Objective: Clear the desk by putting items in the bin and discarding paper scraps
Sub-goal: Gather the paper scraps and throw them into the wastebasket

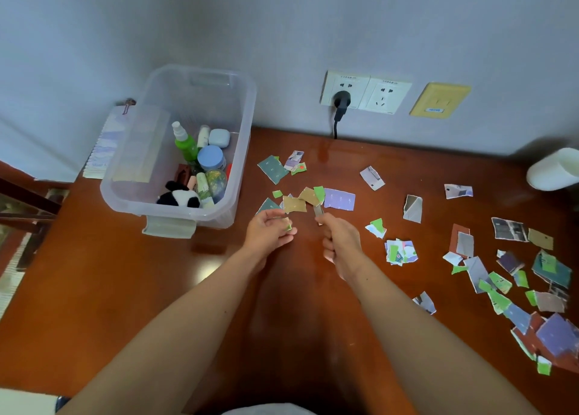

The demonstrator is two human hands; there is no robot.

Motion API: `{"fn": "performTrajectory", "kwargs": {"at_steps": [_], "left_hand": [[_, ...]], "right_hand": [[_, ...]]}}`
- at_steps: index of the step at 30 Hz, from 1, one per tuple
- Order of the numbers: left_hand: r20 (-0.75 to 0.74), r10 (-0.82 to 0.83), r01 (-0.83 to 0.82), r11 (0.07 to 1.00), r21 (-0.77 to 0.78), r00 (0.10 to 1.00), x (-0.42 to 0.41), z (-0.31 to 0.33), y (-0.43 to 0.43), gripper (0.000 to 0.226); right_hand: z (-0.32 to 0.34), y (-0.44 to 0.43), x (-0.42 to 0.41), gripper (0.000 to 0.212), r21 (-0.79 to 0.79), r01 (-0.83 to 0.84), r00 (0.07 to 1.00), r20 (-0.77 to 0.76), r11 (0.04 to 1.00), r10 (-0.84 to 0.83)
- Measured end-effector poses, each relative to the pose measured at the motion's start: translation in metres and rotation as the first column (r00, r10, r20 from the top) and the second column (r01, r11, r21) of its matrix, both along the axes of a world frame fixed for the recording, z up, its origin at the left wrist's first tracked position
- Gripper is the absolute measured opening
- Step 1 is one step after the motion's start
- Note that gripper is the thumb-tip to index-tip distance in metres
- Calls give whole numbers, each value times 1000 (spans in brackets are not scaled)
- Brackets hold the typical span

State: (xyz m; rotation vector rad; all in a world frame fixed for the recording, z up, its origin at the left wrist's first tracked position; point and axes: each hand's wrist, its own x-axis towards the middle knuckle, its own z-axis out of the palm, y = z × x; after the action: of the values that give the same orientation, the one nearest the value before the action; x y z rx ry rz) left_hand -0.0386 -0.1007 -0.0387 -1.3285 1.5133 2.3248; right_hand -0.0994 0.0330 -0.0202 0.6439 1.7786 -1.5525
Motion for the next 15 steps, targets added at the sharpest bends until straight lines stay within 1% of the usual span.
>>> {"fn": "performTrajectory", "kwargs": {"at_steps": [2,3,4,5,6,7,8,9,10,11,12,13,15], "left_hand": [[22,21,-22,998,54,1000,-16,7,-3,16],[38,35,-38,997,73,999,-25,9,-4,16],[52,38,-42,996,77,998,-33,9,-6,13],[63,27,-31,998,60,998,-41,9,-6,9],[78,-7,8,1000,-12,997,-48,5,-7,7],[106,-76,91,985,-147,991,-54,-1,-8,7],[151,-176,217,921,-323,973,-58,-8,-10,9],[223,-283,358,806,-472,933,-60,-13,-11,16],[299,-363,470,671,-573,883,-62,-17,-12,27],[358,-409,541,560,-628,839,-64,-20,-13,37],[399,-431,579,472,-665,809,-66,-22,-15,46],[435,-439,603,392,-695,786,-69,-24,-17,51],[510,-442,648,250,-720,738,-75,-28,-20,56]], "right_hand": [[1,-5,-15,30,75,-69,993,-88,995,75],[1,-7,-22,32,125,-115,982,-138,985,132],[1,-9,-30,29,188,-169,961,-187,967,204],[0,-11,-37,21,254,-219,933,-228,942,278],[-1,-13,-43,19,320,-264,901,-254,910,351],[-4,-13,-49,25,400,-312,856,-274,862,438],[-7,-13,-55,32,496,-357,792,-287,791,538],[-10,-14,-60,39,595,-389,713,-288,703,639],[-13,-14,-65,44,674,-404,636,-279,618,719],[-16,-15,-70,48,723,-417,574,-262,551,776],[-19,-16,-75,52,749,-433,532,-237,502,813],[-22,-18,-80,55,760,-452,508,-211,467,835],[-28,-22,-89,59,767,-481,493,-164,425,854]]}}
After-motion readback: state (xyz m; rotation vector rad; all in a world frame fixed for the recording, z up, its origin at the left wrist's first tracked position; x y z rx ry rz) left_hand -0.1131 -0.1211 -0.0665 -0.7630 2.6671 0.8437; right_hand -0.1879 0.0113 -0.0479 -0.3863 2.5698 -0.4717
